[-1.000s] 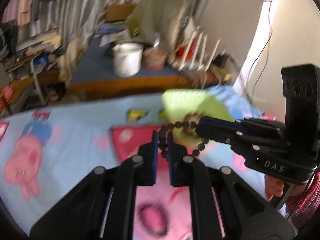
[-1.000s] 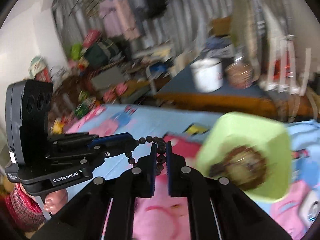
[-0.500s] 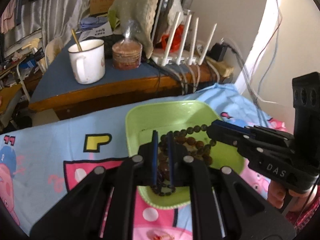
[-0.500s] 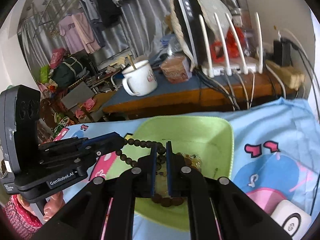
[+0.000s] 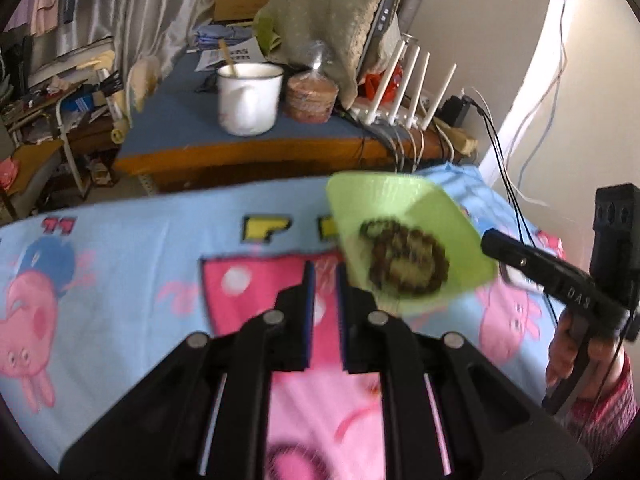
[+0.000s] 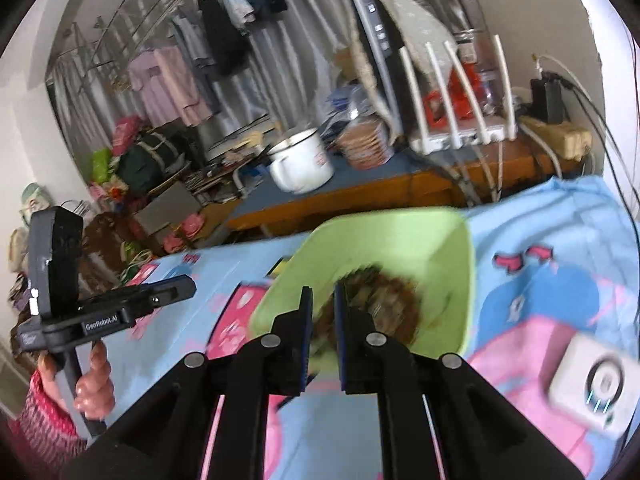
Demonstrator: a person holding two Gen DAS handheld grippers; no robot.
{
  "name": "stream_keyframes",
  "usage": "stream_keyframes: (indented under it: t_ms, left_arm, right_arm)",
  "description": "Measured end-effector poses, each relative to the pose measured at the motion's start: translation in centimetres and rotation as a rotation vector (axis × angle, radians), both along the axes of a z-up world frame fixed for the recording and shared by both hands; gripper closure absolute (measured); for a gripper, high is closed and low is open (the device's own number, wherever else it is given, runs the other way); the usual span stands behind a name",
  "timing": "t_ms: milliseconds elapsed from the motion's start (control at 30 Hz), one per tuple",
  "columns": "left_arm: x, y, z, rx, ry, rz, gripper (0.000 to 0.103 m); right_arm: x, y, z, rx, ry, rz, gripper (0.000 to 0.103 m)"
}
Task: Organize jewelry
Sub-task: 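Carry the dark bead strand into the green basket and open the right tool, then grasp the red bead with the left tool while the right tool grasps the green bead charm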
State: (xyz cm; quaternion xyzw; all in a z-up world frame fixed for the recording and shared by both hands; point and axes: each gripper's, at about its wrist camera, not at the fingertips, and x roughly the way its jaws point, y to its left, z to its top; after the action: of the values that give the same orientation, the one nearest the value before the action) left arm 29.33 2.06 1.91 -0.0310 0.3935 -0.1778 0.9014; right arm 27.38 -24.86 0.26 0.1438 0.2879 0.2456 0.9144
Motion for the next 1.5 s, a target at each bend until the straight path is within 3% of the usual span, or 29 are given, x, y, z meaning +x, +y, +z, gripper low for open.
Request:
stream_keyframes:
  t_ms: [267,467,600,733,900,1033,1333,1500]
  left_arm:
    - [-7.0,6.8,-2.9,-0.020,0.082,0.057,0.094]
    - [-11.7,9.6,-4.8,-0.035,0.116,0.089,0.093]
    - [-14.5,9.8,-5.7,-0.021,0.110,0.088,0.070]
    - [-16.5,9.1,-6.4,0.009,0.101,0.058,0.057]
    - [-18.1,7.3,-7.0,0.080,0.060,0.003,0.050]
    - [-17.7,6.2,-7.5,0.137,0.056,-0.008,0.049]
    - [-17.4,5.4,-8.1,0.208,0.041,0.008,0.051]
    - [-17.3,5.1,-8.0,0.210,0.032,-0.002,0.076]
  right_arm:
    - [-3.2,3.9,-2.8,-0.037,0.115,0.123,0.103]
    - [-4.7,6.0,-4.0,-0.055,0.160,0.176,0.103]
    - [-6.0,7.0,-4.6,-0.052,0.174,0.223,0.103]
    - [-8.6,8.7,-4.7,-0.067,0.138,0.322,0.103]
    - [-10.7,11.0,-4.9,-0.148,0.122,0.389,0.103]
    - [-11.7,12.5,-5.0,-0.247,0.083,0.405,0.103]
    - [-11.8,13.3,-5.8,-0.339,0.063,0.406,0.103]
    - [-11.9,13.2,-5.9,-0.343,0.059,0.411,0.103]
